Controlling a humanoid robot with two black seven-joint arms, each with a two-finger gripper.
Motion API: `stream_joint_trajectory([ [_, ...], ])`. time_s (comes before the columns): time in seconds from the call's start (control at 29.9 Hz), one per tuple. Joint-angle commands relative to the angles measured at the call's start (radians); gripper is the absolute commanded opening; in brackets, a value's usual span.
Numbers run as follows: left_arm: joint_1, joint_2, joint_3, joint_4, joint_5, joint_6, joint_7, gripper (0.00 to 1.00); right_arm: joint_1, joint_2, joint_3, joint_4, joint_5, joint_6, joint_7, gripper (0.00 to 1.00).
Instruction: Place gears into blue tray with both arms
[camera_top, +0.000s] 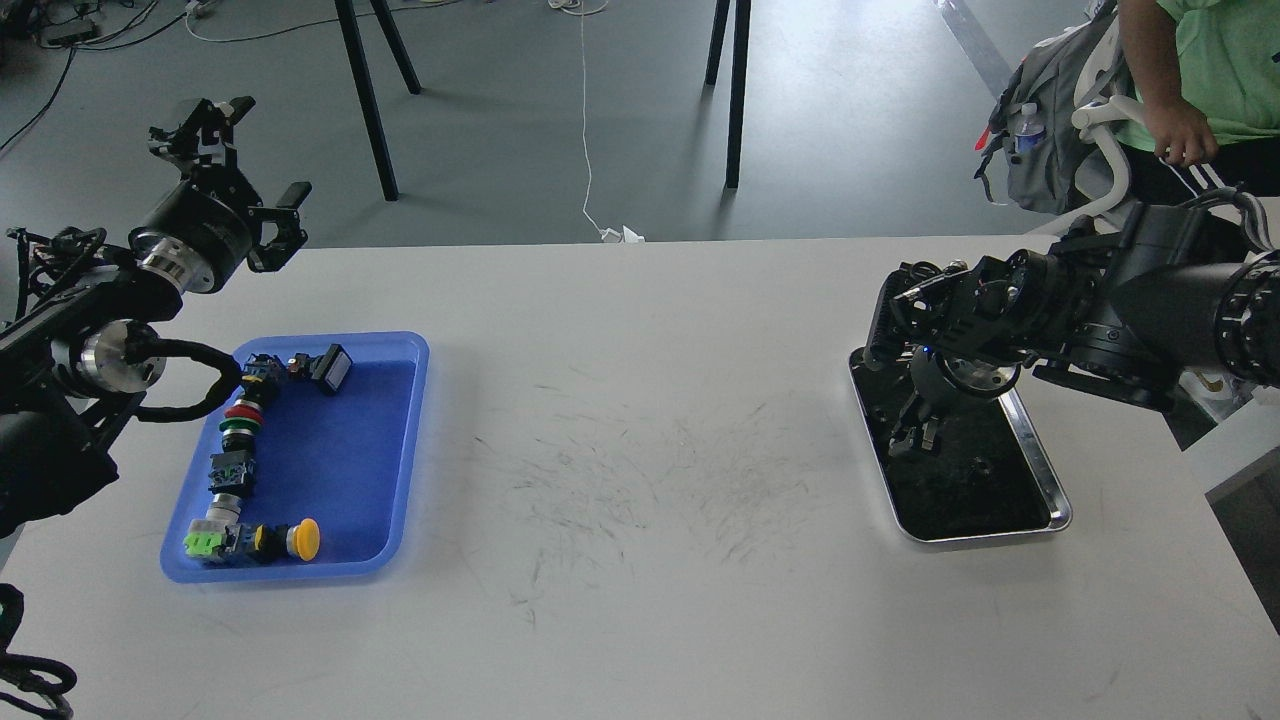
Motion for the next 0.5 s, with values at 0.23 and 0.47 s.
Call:
stream_joint_trajectory([
  [0.23,0.001,0.003,0.000,0.000,0.000,0.000,-0.002,0.99,-0.058,0.028,0.048,-0.077,0.001,0.000,0.000,0.69],
  [0.47,0.001,0.004,0.000,0.000,0.000,0.000,-0.002,0.99,-0.067,0.041,0.051,-0.082,0.004,0.000,0.000,0.66],
])
